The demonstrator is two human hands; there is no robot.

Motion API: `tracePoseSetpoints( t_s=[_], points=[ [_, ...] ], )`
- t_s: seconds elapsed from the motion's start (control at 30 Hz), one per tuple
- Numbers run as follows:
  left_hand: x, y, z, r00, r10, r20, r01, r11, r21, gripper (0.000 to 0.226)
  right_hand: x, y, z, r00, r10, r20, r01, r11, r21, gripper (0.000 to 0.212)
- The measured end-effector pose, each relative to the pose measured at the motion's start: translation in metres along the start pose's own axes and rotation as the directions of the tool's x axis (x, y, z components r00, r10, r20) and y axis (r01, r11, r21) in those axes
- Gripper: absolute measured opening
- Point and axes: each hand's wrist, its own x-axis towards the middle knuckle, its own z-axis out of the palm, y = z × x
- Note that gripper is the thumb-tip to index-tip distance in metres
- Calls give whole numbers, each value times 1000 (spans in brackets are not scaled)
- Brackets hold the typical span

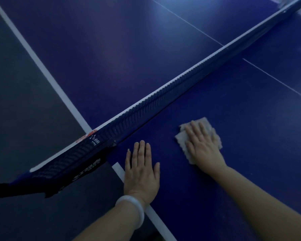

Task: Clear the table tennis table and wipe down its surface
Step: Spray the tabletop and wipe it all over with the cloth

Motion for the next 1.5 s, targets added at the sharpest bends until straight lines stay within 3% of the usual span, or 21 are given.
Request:
tracePoseSetpoints(
  t_s=[0.07,0.13,0.2,0.27,0.37,0.43,0.5,0.53,0.57,0.63,0.67,0.7,0.73,0.83,0.93,1.07,1.1,1.2,1.27,1.33,1.5],
  points=[
    [1,0,1,1000,6,6,-6,1000,10,70,-13,45,0,932,362,5,-362,931,41,57],
    [1,0,3,1000,9,12,-9,1000,6,70,-25,63,-10,712,699,73,-694,683,230,57],
    [1,0,4,1000,8,10,-8,1000,7,71,-30,43,-17,619,777,114,-775,581,249,57],
    [1,0,2,1000,3,0,-3,1000,7,71,-34,7,-10,721,689,74,-688,698,198,58],
    [0,0,0,1000,16,7,-16,1000,-2,71,-60,-48,16,930,355,-97,-340,929,148,58],
    [0,-1,1,1000,24,20,-24,1000,0,70,-87,-50,23,976,199,-82,-184,970,161,56],
    [1,-3,4,1000,24,18,-25,1000,13,65,-112,-24,28,971,224,-79,-215,970,111,57],
    [1,-3,4,1000,25,17,-25,1000,8,65,-123,-6,31,937,338,-89,-331,940,83,59],
    [0,-3,4,999,28,18,-28,1000,-1,66,-131,9,30,847,528,-65,-517,846,131,59],
    [-1,-3,3,999,30,18,-30,999,-13,68,-136,17,27,547,836,54,-814,515,268,56],
    [-1,-4,2,999,31,17,-31,999,-15,68,-132,6,22,435,894,109,-872,389,297,57],
    [-2,-4,2,999,32,13,-32,999,-17,69,-125,-11,18,397,909,125,-885,343,313,57],
    [-2,-4,1,999,34,12,-33,999,-21,69,-118,-32,18,427,897,116,-870,372,324,58],
    [-1,-5,1,999,29,27,-29,999,-24,68,-113,-110,24,701,711,-57,-669,683,293,61],
    [-1,-7,1,999,43,29,-42,999,-28,68,-142,-148,32,832,543,-116,-503,825,257,58],
    [-3,-10,-1,998,62,10,-61,997,-50,68,-216,-113,57,817,575,-36,-564,812,151,58],
    [-3,-10,-1,998,66,14,-65,996,-54,68,-233,-98,62,753,658,-22,-647,745,160,58],
    [-2,-11,-3,997,74,39,-71,996,-55,68,-247,-79,55,449,893,19,-851,422,313,53],
    [-1,-12,-6,994,81,68,-77,995,-63,68,-231,-84,47,384,921,62,-879,344,330,56],
    [0,-14,-10,990,95,104,-88,993,-75,69,-215,-101,46,448,893,47,-859,415,301,59],
    [3,-5,-27,960,272,61,-267,961,-74,65,-207,-150,49,744,666,-60,-626,725,286,57]
  ],
)
